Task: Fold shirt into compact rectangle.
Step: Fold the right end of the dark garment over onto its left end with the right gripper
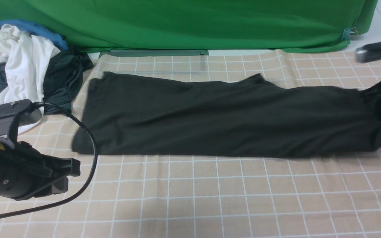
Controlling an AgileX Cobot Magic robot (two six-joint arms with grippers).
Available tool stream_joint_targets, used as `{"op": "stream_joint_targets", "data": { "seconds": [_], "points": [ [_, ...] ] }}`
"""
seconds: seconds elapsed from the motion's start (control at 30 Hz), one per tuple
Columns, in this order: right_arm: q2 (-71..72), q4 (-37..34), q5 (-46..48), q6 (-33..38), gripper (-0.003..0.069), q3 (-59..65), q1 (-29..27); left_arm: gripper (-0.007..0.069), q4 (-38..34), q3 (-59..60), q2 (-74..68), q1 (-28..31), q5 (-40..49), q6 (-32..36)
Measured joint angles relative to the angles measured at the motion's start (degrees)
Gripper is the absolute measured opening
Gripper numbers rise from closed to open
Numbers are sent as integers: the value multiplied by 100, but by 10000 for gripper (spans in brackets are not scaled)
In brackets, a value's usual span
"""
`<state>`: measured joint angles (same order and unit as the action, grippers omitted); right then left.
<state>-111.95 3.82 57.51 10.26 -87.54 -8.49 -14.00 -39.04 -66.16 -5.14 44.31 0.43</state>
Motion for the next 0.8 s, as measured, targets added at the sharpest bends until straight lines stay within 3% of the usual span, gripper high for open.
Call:
{"op": "stream_joint_targets", "data": {
  "seconds": [0.13, 0.33, 0.57, 0.63, 0.8],
  "points": [
    [352, 166, 187, -81, 146, -86, -406, 19, 0, 0, 0, 0, 23, 15],
    [562, -230, 639, -81, 146, -615, -317, 19, 0, 0, 0, 0, -17, 15],
    [640, -903, 969, -86, 146, -1455, 713, 19, 0, -6, 0, 0, -24, 15],
    [640, -1142, 926, -112, 146, -1714, 1411, 19, 52, -93, 0, 0, 26, -43],
    [625, -1379, 372, -372, 146, -1879, 2517, 19, 440, -647, 0, 0, 263, -384]
  ]
}}
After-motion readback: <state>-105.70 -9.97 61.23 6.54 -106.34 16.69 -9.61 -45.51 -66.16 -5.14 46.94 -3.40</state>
